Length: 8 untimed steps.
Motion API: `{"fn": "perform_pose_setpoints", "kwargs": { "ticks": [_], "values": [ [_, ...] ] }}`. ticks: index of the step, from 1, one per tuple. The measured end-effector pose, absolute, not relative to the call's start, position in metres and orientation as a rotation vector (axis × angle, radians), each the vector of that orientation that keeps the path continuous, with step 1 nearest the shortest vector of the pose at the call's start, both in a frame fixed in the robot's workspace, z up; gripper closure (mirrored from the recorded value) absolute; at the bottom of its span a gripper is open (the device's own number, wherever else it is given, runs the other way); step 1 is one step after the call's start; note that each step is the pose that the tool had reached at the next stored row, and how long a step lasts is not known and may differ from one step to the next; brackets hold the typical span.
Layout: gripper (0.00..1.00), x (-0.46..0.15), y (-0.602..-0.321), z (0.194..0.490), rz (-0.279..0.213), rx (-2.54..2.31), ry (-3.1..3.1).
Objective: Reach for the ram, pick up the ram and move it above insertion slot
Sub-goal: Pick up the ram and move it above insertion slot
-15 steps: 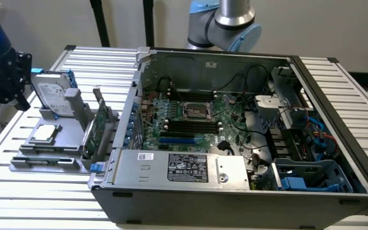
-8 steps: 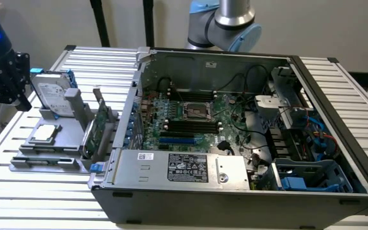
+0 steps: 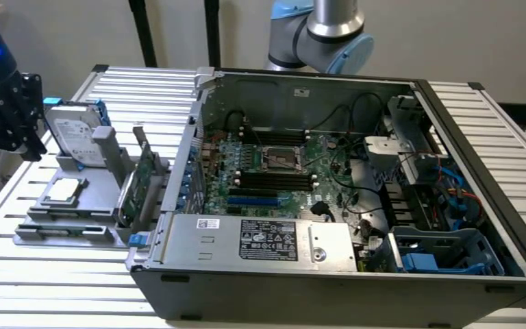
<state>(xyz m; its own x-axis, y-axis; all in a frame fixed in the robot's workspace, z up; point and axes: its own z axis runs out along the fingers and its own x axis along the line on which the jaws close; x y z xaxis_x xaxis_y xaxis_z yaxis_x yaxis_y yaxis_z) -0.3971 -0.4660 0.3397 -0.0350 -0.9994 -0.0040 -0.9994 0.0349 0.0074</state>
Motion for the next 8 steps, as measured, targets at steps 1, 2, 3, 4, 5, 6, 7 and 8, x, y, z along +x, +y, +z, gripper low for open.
{"fn": "perform_pose_setpoints", "kwargs": {
  "ticks": [1,2,3,4,5,6,7,8],
  "values": [
    [0.76,-0.3971,-0.466,0.3397,-0.013,2.181,-2.258],
    [0.7,-0.3971,-0.4661,0.3396,-0.013,2.181,-2.258],
    [0.7,-0.3972,-0.4662,0.3389,-0.013,2.181,-2.258],
    [0.64,-0.3971,-0.4668,0.3375,-0.013,2.181,-2.258],
    [0.64,-0.3971,-0.4677,0.3357,-0.013,2.181,-2.258],
    [0.64,-0.3971,-0.469,0.334,-0.013,2.181,-2.258],
    [0.58,-0.3971,-0.4708,0.3321,-0.013,2.181,-2.258],
    [0.58,-0.3971,-0.4726,0.3302,-0.013,2.181,-2.258]
  ]
}}
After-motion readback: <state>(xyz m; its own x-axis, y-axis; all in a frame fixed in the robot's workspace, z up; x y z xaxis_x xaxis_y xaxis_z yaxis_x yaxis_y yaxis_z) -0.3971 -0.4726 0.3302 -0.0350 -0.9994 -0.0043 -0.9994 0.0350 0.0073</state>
